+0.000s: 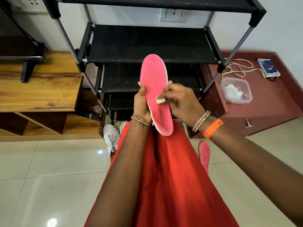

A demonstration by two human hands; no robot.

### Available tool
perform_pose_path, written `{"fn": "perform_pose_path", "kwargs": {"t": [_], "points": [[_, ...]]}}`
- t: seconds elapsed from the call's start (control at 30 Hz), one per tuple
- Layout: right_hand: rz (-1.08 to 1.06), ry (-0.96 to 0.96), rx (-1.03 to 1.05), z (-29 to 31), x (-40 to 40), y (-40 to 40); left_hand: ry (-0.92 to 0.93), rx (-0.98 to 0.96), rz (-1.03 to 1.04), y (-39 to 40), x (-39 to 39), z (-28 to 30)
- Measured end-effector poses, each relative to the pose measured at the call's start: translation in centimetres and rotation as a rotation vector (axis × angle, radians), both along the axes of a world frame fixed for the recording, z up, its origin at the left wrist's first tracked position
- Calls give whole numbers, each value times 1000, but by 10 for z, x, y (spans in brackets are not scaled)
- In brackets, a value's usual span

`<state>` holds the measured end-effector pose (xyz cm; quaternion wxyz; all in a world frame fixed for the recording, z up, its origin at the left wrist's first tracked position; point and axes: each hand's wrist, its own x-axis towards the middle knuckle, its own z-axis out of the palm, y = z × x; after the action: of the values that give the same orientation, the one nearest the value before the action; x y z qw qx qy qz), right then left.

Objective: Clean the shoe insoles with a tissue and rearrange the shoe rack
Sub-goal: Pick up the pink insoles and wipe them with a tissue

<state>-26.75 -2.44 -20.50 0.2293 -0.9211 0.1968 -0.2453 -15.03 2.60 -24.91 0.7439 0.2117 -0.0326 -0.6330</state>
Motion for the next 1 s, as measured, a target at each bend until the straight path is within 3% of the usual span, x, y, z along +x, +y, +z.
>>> {"fn": "perform_pose_path", "kwargs": {"t": [0.2, 0.33, 0.47, 0.6, 0.73, 0.83, 1.0], "points": [[-60, 55, -47, -9, 9, -2, -12, 95, -41, -4, -6, -5], [-38, -84, 136, -14, -5, 31, 81, 79, 28, -7, 1, -2], [19, -30, 254, -15, -18, 46, 142, -11, 149, -5, 11, -7], [171, 187, 11, -21, -29, 46, 205, -61, 211, -1, 15, -4], [31, 173, -335, -27, -18, 41, 164, 11, 40, -2, 2, -3], [-84, 206, -264, -19, -3, 35, 61, 62, -108, -1, -14, 2], [-93, 333, 62, 2, 7, 43, 108, 34, -73, 1, -11, -2]]}}
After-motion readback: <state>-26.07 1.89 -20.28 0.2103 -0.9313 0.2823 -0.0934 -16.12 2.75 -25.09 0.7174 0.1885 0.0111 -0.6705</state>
